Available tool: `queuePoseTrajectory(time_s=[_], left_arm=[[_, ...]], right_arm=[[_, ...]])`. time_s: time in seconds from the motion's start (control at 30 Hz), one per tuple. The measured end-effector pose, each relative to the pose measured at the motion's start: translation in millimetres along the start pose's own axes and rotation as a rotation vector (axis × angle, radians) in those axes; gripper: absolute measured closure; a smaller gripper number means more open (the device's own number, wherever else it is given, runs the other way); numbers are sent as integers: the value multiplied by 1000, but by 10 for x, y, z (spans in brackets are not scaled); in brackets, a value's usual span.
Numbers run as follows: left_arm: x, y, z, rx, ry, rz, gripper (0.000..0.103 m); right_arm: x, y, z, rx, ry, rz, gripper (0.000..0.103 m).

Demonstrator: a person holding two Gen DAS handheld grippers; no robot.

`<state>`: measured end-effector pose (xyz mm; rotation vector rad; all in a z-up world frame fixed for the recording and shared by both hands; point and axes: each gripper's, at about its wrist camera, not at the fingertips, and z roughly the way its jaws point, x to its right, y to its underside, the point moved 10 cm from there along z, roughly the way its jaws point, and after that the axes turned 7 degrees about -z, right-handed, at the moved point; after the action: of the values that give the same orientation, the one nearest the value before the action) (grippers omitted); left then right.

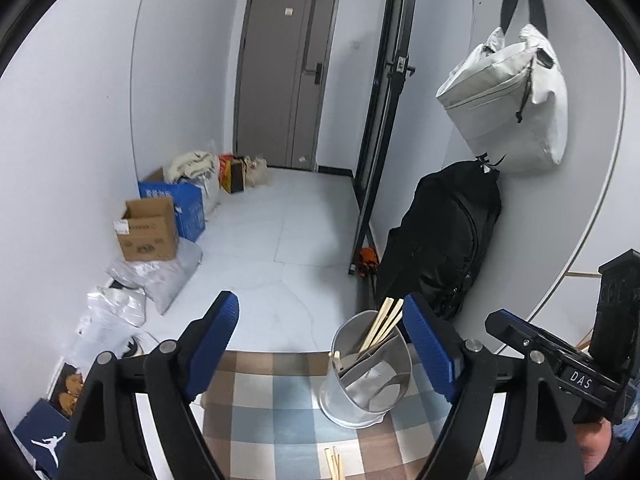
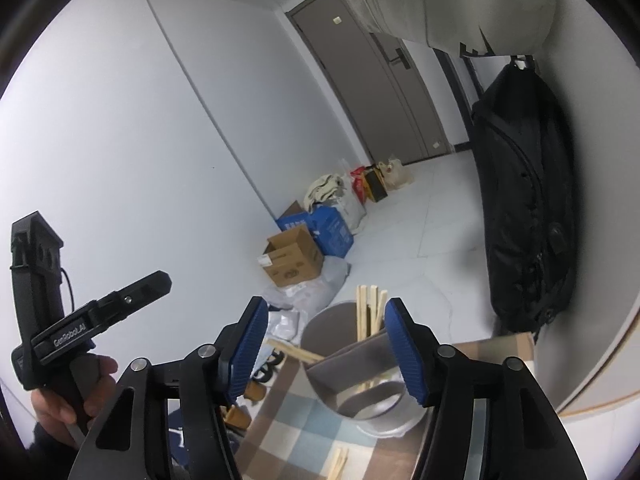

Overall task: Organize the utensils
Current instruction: 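Open both grippers and pull back from the white utensil holder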

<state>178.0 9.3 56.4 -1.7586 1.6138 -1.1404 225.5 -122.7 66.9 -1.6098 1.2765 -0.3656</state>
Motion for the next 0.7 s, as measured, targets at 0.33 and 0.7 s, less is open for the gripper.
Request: queuePoseTrajectory(time_s=[0.33, 0.7], left_arm=[[-30, 203, -268, 20, -41, 7, 21], [31, 534, -489, 48, -42, 61, 8]], right_arm=[[-218, 184, -305, 17, 10, -19, 28], [-362, 489, -547, 34, 24, -26, 13]])
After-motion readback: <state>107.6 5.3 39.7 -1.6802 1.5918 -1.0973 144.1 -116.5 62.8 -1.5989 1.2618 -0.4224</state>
